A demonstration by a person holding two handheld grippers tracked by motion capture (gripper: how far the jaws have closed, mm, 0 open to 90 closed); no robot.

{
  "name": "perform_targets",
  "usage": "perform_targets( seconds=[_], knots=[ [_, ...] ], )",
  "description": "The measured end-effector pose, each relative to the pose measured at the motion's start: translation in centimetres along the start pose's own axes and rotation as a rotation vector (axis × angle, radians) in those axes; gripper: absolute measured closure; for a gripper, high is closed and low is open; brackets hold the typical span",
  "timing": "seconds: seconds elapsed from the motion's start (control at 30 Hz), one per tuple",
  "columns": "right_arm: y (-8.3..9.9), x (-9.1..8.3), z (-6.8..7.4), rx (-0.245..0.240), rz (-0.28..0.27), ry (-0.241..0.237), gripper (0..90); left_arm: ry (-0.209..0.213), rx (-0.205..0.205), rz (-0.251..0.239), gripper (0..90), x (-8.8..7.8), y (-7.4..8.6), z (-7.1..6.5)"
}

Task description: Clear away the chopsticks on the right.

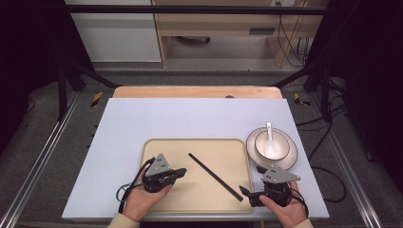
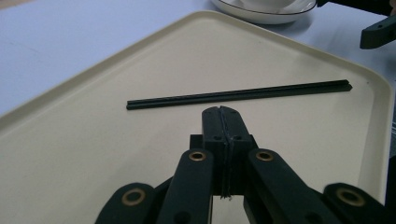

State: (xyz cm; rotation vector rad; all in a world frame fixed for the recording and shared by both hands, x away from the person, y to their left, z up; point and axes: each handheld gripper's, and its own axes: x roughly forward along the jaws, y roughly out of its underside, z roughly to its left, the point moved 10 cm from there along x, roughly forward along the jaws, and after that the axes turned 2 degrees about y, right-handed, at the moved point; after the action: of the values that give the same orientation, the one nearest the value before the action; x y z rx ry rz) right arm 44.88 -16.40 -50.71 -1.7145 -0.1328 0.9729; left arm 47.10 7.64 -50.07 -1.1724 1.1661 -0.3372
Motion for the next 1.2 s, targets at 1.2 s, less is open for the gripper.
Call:
perform_targets(
  seconds=[1.2],
  knots=[
    [-0.3,-1.0,-2.9,0.018,-0.148,0.093,12.5,-0.032,0.03,0.244,90.0,7.6,-0.2,-1.1]
  ],
)
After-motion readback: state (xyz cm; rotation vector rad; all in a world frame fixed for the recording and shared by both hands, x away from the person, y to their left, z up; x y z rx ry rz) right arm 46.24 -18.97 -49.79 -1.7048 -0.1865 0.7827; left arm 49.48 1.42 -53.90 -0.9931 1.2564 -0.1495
